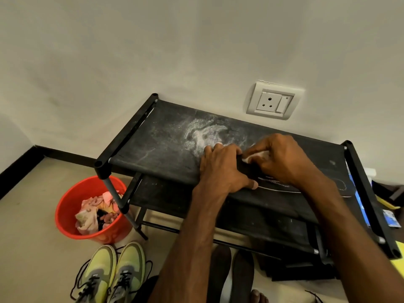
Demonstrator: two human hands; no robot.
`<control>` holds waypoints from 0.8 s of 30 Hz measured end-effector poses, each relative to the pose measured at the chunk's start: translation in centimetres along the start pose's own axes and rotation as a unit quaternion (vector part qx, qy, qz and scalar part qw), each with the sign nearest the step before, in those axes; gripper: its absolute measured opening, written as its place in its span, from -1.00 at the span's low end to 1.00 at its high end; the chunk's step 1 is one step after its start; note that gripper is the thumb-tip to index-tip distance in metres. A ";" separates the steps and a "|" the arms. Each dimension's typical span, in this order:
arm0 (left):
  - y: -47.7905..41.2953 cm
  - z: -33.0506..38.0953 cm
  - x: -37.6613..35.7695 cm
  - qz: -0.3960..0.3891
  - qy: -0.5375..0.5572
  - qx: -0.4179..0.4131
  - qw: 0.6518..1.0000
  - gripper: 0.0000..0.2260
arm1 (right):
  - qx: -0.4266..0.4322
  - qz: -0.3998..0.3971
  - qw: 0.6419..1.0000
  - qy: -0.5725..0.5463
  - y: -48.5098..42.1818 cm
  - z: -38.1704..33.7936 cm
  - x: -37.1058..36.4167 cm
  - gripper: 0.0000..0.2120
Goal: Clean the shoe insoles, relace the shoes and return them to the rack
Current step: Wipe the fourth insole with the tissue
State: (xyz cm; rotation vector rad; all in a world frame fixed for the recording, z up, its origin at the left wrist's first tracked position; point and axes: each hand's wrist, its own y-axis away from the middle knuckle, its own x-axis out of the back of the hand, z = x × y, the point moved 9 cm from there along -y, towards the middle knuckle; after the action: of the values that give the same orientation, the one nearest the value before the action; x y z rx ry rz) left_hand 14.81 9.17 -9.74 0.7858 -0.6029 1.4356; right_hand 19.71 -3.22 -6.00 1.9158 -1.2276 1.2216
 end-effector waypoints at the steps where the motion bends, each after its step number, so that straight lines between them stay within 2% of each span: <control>1: 0.0 0.0 0.0 0.000 -0.002 0.000 1.000 -0.20 | 0.021 -0.044 0.999 -0.023 0.3 -0.6 -0.4 -0.79; 3: 0.0 0.2 0.1 -0.001 -0.005 -0.003 1.000 -0.21 | 0.052 -0.115 0.991 -0.051 1.3 -1.8 -1.1 -0.79; 5: 0.0 0.3 0.1 -0.001 -0.009 -0.005 1.000 -0.22 | 0.054 -0.115 0.990 -0.057 1.5 -1.8 -1.1 -0.80; 9: 0.0 0.4 0.0 -0.003 -0.017 -0.003 1.000 -0.19 | -0.024 0.050 0.998 -0.009 0.4 0.5 0.7 -0.84; 11: 0.1 0.4 0.0 -0.001 -0.021 -0.001 1.000 -0.18 | -0.050 0.099 0.994 0.002 0.1 1.1 0.9 -0.79; 13: 0.1 0.5 -0.1 -0.001 -0.020 0.002 1.000 -0.17 | -0.019 0.086 0.996 -0.001 -0.4 0.4 0.2 -0.75; 16: 0.1 0.4 -0.2 -0.003 -0.009 0.010 1.000 -0.15 | 0.066 0.006 0.998 0.000 -0.4 -2.1 -1.3 -0.72; 19: 0.2 0.4 -0.1 -0.004 -0.005 0.015 1.000 -0.13 | 0.105 -0.056 0.993 -0.017 -0.1 -3.0 -2.0 -0.71; 21: 0.1 0.4 0.0 -0.003 -0.005 0.016 1.000 -0.15 | 0.091 -0.033 0.995 -0.017 -0.4 -2.2 -1.7 -0.74; 24: 0.1 0.3 0.0 0.001 -0.002 0.016 1.000 -0.19 | 0.028 0.047 0.998 0.019 -0.9 -0.5 -0.5 -0.85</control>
State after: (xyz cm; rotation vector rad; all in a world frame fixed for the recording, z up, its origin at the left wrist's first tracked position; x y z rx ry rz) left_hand 14.71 8.97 -9.52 0.8135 -0.5867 1.4485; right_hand 20.26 -2.18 -6.21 1.8847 -1.2881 1.3479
